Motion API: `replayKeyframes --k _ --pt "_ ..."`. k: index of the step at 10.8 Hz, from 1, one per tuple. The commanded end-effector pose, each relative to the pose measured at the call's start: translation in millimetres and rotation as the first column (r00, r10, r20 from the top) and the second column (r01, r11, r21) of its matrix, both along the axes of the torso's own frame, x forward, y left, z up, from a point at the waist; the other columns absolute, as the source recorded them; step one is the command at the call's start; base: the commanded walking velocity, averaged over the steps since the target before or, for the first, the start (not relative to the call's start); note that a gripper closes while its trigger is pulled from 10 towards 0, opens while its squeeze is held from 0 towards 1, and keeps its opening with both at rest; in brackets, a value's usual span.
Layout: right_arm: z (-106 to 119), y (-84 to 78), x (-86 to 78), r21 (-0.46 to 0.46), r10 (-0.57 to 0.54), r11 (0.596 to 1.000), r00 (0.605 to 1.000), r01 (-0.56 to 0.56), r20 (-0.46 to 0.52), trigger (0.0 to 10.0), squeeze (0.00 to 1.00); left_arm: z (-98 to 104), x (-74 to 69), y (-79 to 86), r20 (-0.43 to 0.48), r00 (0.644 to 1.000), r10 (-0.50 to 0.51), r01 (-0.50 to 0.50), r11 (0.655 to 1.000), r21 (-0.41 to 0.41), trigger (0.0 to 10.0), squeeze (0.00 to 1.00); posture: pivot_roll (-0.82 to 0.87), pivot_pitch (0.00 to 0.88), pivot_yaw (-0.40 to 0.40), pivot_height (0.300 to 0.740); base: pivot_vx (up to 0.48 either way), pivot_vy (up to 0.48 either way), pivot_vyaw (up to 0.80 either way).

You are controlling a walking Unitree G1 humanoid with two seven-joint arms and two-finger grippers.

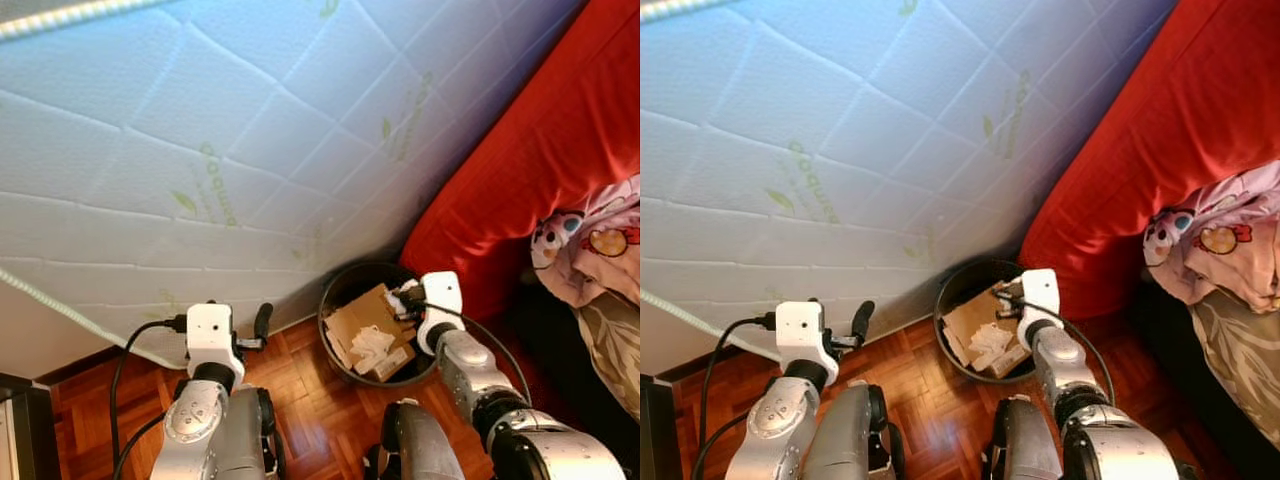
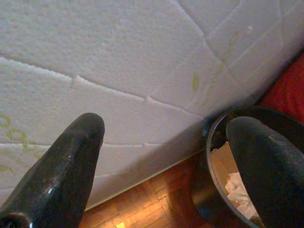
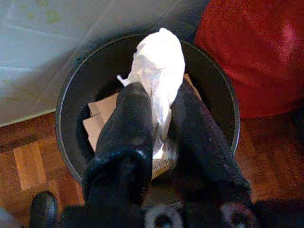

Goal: Clean up the room

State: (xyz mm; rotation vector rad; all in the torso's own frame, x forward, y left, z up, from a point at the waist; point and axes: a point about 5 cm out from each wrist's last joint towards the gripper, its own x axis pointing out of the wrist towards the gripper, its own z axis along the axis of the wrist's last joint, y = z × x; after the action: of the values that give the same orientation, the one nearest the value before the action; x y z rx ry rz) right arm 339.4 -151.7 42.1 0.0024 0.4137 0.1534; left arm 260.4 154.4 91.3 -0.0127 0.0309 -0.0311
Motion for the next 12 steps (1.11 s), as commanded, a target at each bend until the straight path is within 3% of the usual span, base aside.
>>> replayKeyframes --k 1,10,11,12 --pt "-8.6 0.0 -6.0 -0.003 0.005 1.0 0.999 -0.005 -0.045 10.0 1.0 -5.9 -5.7 0.7 -0.035 0.999 0.011 -0.011 1.0 0.0 10.0 0.0 0.12 0.304 -0.065 0.625 0.0 0.0 0.0" --pt "-11.5 7.1 -8.6 -0.001 0.07 0.998 0.996 -0.07 -0.057 10.0 1.0 -9.2 -6.9 0.0 -0.052 0.999 0.017 -0.018 1.0 -0.002 10.0 0.0 0.12 0.309 -0.069 0.625 0.0 0.0 0.0" --pt "-11.3 4.0 -8.6 -0.007 0.064 0.998 0.996 -0.064 -0.055 10.0 0.24 -10.5 -4.8 -0.4 -0.055 0.998 0.016 -0.016 1.0 -0.002 10.0 0.0 0.11 0.303 -0.068 0.625 0.0 0.0 0.0" --pt "-10.5 1.4 -8.0 -0.009 0.051 0.999 0.997 -0.052 -0.049 10.0 0.0 -12.7 -2.7 -0.8 -0.061 0.998 0.013 -0.014 1.0 -0.002 10.0 0.0 0.11 0.293 -0.066 0.625 0.0 0.0 0.0"
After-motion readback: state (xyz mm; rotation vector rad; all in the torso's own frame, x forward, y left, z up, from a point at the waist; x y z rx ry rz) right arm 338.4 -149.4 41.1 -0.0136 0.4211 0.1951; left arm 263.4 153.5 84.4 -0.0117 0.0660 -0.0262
